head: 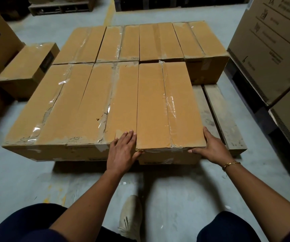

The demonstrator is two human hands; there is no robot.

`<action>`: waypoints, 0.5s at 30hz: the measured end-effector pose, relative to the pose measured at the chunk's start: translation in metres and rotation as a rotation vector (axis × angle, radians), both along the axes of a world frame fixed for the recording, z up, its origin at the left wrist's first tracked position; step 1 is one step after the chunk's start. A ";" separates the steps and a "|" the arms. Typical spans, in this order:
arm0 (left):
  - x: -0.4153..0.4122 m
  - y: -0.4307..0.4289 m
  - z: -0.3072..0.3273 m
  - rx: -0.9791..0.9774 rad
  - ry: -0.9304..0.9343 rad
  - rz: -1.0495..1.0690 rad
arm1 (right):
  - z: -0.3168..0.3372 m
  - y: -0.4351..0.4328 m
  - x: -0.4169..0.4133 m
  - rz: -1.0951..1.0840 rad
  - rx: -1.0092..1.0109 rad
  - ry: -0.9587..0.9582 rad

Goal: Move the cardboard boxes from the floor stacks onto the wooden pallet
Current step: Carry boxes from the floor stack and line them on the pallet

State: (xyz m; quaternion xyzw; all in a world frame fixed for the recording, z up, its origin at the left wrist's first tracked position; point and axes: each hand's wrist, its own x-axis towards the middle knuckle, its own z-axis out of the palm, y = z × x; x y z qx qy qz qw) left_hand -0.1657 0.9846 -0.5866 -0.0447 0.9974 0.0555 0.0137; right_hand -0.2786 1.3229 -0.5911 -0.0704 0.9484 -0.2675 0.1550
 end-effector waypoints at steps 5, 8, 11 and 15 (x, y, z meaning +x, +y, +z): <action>-0.004 0.000 0.000 0.008 0.019 0.042 | 0.003 -0.003 -0.009 0.003 0.008 -0.022; -0.005 0.001 -0.002 0.016 0.033 0.057 | 0.003 -0.004 -0.013 0.005 0.016 -0.031; -0.005 0.003 -0.002 0.004 0.041 0.061 | 0.002 -0.004 -0.017 0.012 0.014 -0.028; -0.006 0.004 -0.002 -0.004 0.047 0.053 | 0.003 -0.004 -0.018 0.027 0.003 -0.041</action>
